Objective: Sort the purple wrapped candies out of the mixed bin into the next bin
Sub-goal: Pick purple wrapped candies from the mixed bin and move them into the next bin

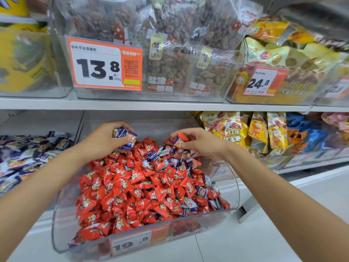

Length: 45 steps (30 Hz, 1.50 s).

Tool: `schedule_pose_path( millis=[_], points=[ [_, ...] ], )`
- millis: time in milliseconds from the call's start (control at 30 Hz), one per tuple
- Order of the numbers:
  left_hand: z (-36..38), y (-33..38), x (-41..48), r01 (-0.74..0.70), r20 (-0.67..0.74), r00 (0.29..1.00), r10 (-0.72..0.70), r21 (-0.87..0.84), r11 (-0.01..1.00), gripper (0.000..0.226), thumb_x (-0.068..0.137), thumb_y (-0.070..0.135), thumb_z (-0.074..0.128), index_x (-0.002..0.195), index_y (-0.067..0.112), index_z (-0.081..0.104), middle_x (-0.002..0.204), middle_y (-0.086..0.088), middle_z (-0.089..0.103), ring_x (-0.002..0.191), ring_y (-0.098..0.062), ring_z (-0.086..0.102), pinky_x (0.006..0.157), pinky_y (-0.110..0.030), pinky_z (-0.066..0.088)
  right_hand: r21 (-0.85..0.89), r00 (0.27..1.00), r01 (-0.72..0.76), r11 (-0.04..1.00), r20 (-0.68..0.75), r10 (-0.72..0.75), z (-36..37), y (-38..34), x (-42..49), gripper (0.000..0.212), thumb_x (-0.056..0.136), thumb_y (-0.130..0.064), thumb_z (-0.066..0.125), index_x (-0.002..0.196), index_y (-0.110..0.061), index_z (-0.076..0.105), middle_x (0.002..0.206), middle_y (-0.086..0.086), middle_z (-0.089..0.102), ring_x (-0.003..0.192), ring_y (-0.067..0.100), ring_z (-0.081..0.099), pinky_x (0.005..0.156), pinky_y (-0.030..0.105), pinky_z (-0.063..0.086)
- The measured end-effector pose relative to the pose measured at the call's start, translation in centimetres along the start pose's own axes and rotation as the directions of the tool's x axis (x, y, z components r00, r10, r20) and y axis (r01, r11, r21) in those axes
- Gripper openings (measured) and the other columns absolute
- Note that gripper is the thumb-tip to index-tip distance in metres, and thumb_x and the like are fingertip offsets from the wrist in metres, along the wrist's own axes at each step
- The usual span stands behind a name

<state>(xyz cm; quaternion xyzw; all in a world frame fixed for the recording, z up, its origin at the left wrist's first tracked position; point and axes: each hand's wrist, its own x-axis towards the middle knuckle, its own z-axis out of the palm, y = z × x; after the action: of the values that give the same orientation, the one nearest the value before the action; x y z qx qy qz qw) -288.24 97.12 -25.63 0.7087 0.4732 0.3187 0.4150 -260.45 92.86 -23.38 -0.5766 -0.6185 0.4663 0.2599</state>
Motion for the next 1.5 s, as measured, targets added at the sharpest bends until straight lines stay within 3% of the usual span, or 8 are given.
schedule_pose_path(
  millis=[167,533,667,1000,1167,1267,1367,1500],
  points=[
    [-0.1,-0.1,-0.1,0.011,0.027,1.0,-0.011,0.008,1.0,0.016,0.09,0.011,0.063,0.105,0.017,0.066,0.098,-0.014,0.068,0.083,-0.022,0.069,0.068,-0.025,0.06,-0.179,0.998,-0.022,0.984,-0.058,0.012,0.7,0.5,0.1,0.021,0.1,-0.002,0.042,0.102,-0.007,0.062,0.073,0.007,0.042,0.054,0.011,0.039,0.045,0.018,0.037],
    [-0.1,-0.3,0.0,0.012,0.049,0.999,-0.014,0.032,0.999,0.015,0.091,0.01,0.063,0.103,0.018,0.066,0.097,-0.016,0.068,0.081,-0.021,0.068,0.067,-0.023,0.06,-0.574,0.991,-0.042,0.817,0.078,0.105,4.2,3.4,3.3,0.052,0.079,-0.055,0.072,0.114,-0.018,0.062,0.119,0.001,0.061,0.105,0.009,0.058,0.087,0.029,0.044],
    [-0.1,-0.3,-0.1,0.022,0.05,0.998,-0.024,0.055,0.998,0.015,0.091,0.011,0.063,0.105,0.018,0.066,0.099,-0.017,0.069,0.085,-0.025,0.07,0.067,-0.021,0.059,-0.295,0.995,0.013,0.955,0.097,0.016,3.5,2.1,2.8,0.021,0.091,-0.024,0.069,0.078,-0.014,0.055,0.064,-0.002,0.047,0.047,0.003,0.039,0.049,0.02,0.035],
    [0.0,0.1,-0.2,0.031,0.052,0.998,-0.033,0.037,0.999,0.016,0.091,0.011,0.063,0.105,0.018,0.065,0.096,-0.014,0.07,0.088,-0.029,0.07,0.066,-0.021,0.059,-0.002,0.993,-0.114,0.993,0.024,0.115,1.7,0.5,1.3,0.037,0.103,-0.024,0.047,0.14,-0.019,0.05,0.129,-0.002,0.05,0.084,0.005,0.056,0.066,0.021,0.046],
    [-0.1,0.0,-0.1,0.032,0.05,0.998,-0.033,0.034,0.999,0.016,0.09,0.012,0.064,0.105,0.019,0.066,0.099,-0.016,0.069,0.09,-0.034,0.068,0.068,-0.025,0.06,0.388,0.984,-0.146,0.91,0.151,0.093,2.1,-0.2,0.5,0.04,0.1,-0.012,0.051,0.14,-0.011,0.046,0.097,0.006,0.06,0.07,0.011,0.054,0.054,0.022,0.039],
    [0.0,0.1,-0.1,0.027,0.048,0.998,-0.028,0.029,0.999,0.018,0.091,0.011,0.063,0.108,0.015,0.065,0.1,-0.008,0.068,0.088,-0.024,0.069,0.066,-0.021,0.059,0.105,0.973,-0.097,0.99,0.218,0.072,1.9,-0.8,-0.6,0.06,0.094,-0.016,0.063,0.145,-0.029,0.034,0.088,0.003,0.058,0.066,0.013,0.051,0.05,0.022,0.037],
    [0.0,0.1,-0.2,0.028,0.052,0.998,-0.029,0.022,0.999,0.017,0.091,0.009,0.063,0.107,0.014,0.065,0.098,-0.007,0.069,0.078,-0.016,0.069,0.063,-0.018,0.057,-0.512,0.998,-0.008,0.859,0.055,0.042,0.8,-0.2,0.2,0.069,0.093,-0.027,0.065,0.15,-0.028,0.025,0.136,0.0,0.051,0.106,0.016,0.06,0.082,0.025,0.045],
    [0.0,0.1,-0.1,0.016,0.053,0.998,-0.017,0.026,1.0,0.016,0.09,0.009,0.063,0.106,0.015,0.066,0.097,-0.004,0.069,0.072,-0.008,0.07,0.063,-0.019,0.058,-0.471,0.999,0.004,0.882,-0.041,-0.027,0.5,1.0,1.7,0.051,0.099,-0.003,0.047,0.146,-0.019,0.04,0.099,0.005,0.068,0.062,0.005,0.062,0.055,0.018,0.046]
  ],
)
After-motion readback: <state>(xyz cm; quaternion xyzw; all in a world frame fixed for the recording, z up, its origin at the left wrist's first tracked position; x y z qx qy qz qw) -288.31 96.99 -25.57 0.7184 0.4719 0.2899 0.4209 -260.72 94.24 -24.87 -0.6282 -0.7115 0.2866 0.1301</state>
